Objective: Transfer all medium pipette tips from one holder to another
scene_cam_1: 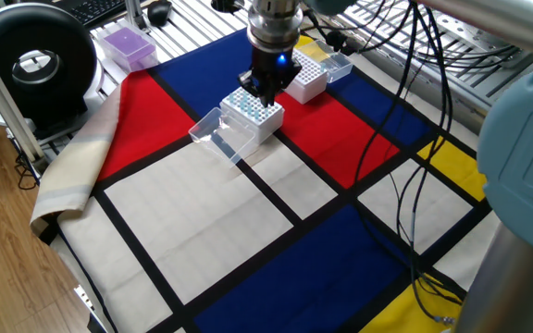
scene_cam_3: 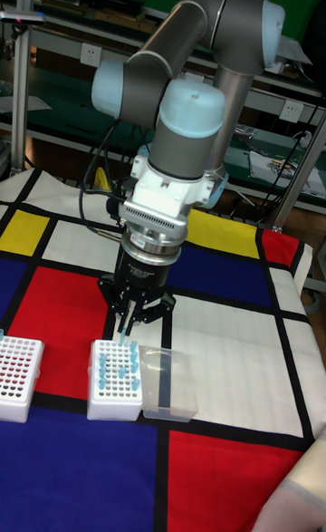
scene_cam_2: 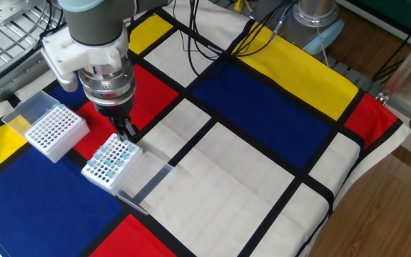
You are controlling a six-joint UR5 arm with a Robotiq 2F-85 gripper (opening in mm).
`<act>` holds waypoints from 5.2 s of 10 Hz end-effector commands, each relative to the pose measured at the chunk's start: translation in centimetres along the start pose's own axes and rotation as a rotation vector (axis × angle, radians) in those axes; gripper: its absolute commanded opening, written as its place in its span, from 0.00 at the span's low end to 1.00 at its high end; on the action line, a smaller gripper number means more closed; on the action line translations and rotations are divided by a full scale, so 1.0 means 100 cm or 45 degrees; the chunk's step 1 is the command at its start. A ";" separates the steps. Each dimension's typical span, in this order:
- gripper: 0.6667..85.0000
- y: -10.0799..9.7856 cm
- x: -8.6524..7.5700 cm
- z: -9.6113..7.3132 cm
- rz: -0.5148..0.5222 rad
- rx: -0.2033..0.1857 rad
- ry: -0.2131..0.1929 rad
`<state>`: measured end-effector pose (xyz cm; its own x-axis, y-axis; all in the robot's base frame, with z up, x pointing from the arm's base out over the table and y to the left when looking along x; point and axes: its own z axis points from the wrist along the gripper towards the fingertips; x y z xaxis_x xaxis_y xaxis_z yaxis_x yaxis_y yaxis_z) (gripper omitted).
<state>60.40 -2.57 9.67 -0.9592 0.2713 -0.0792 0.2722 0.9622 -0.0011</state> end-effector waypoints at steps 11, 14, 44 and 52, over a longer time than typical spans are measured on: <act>0.10 -0.060 -0.015 -0.056 -0.248 0.003 0.056; 0.09 -0.092 -0.021 -0.044 -0.357 0.030 0.037; 0.05 -0.129 -0.072 -0.034 -0.101 0.064 -0.055; 0.05 -0.120 -0.081 -0.024 -0.101 0.065 -0.075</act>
<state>64.19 -16.42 13.02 -0.9738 0.1889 -0.1270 0.1990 0.9774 -0.0720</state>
